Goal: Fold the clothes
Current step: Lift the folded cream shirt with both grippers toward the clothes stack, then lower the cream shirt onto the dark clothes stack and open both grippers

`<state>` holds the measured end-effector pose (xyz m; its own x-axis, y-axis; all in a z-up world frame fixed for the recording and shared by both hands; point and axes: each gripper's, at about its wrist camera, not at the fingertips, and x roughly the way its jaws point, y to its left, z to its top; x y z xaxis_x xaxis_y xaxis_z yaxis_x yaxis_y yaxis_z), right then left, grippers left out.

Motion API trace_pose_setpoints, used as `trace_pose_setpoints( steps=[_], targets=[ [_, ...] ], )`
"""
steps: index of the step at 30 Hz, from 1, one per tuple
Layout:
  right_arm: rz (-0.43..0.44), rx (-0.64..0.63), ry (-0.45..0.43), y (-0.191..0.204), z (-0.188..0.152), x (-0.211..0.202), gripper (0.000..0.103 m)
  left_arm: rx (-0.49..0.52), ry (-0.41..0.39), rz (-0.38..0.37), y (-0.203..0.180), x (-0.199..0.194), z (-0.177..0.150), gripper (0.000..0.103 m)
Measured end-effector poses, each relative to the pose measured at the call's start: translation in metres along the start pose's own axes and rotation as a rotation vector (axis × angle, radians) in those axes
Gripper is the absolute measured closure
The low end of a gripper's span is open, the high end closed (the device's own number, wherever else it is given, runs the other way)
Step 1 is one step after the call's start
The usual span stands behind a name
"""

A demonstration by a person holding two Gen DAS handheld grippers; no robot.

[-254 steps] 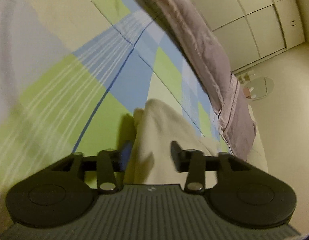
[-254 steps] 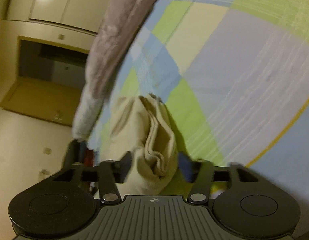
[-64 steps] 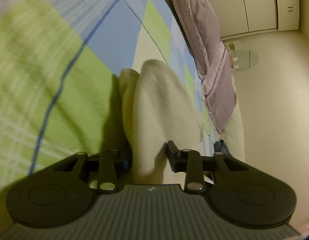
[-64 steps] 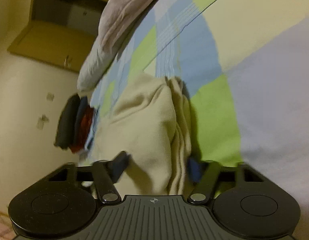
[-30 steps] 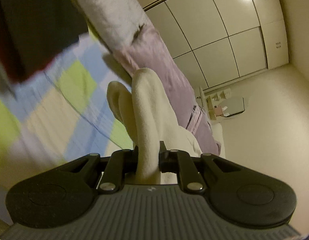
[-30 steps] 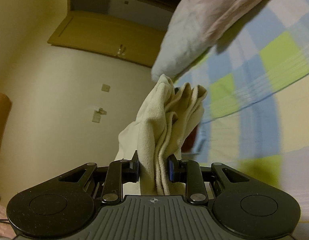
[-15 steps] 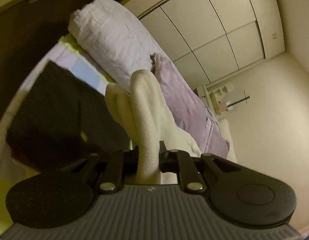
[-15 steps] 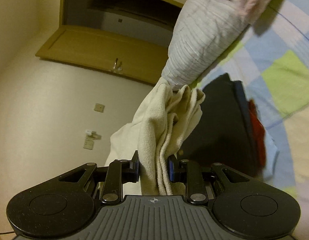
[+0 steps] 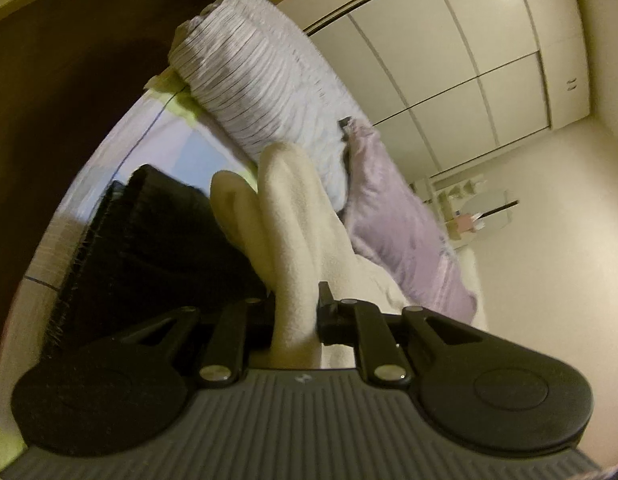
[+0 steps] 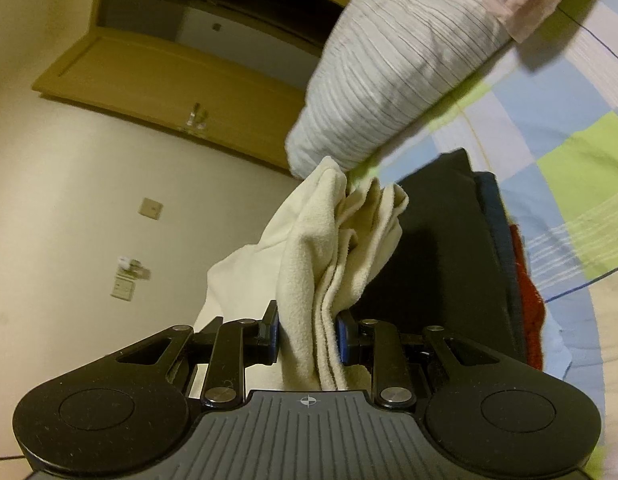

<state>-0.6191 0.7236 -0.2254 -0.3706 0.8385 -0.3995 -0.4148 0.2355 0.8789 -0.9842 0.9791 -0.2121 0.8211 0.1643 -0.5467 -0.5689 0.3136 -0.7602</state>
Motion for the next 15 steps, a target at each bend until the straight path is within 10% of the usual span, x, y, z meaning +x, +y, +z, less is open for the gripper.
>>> trace_pose_setpoints(
  steps=[4,9,15],
  targets=[
    [-0.192,-0.064,0.044,-0.009,-0.001,0.02,0.057,-0.001,0.014,0.143,0.014,0.01,-0.009,0.077],
    [-0.348,-0.245,-0.07,0.019,-0.012,0.002,0.055,0.007,-0.161,0.273,0.002,-0.031,-0.017,0.076],
    [-0.423,-0.472,-0.104,0.066,-0.045,-0.022,0.055,0.261,-0.093,0.343,-0.048,-0.037,-0.062,0.09]
  ],
)
